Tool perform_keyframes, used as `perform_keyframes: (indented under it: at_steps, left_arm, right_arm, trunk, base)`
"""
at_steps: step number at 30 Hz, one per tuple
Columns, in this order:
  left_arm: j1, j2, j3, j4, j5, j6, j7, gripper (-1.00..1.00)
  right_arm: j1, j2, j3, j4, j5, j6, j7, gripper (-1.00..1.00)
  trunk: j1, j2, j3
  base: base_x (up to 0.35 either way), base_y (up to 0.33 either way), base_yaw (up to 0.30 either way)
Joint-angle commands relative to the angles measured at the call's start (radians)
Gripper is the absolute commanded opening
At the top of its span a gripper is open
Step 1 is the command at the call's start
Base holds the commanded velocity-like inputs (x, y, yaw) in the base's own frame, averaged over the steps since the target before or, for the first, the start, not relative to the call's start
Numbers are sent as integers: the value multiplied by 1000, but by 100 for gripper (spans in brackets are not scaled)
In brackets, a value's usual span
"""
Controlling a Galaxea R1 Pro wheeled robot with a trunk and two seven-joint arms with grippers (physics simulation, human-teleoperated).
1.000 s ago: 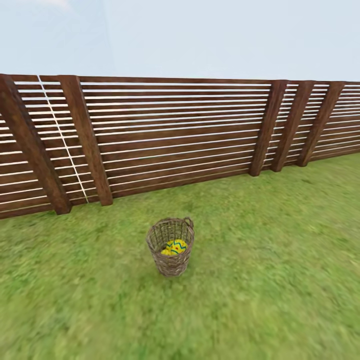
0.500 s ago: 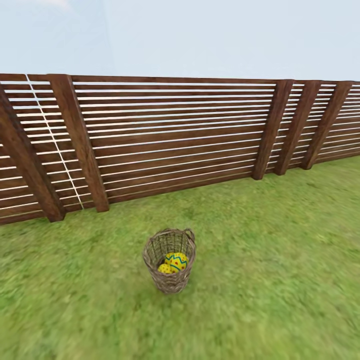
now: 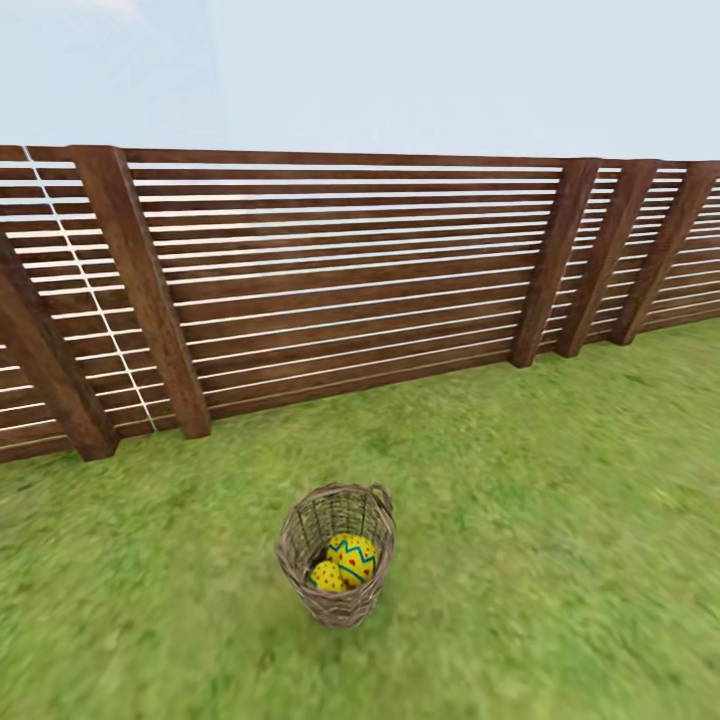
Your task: Take the three Easter eggs out of the wicker basket on the lawn in the garden, then place them on the lawn next to a single tree (choose any tree) so that all three eggs are next to the same tree and none are left in the basket.
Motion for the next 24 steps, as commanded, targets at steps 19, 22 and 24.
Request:
perform_keyframes:
  at_steps: [19, 22, 24]
  left_arm:
    - [1, 0, 1, -2, 1, 0, -1, 100]
    - [1, 0, 1, -2, 1, 0, -1, 100]
    - [1, 0, 1, -2, 1, 0, -1, 100]
  right_arm:
    - [-1, -1, 1, 0, 1, -5, 0, 100]
    - [-1, -1, 1, 0, 0, -5, -1, 100]
    - [-1, -1, 1, 0, 0, -5, -1, 100]
  trunk:
    - [1, 0, -1]
    - [1, 0, -1]
    - [1, 0, -1]
  base:
    - [341, 0, 118]
    - [341, 0, 3]
    - [341, 0, 1]
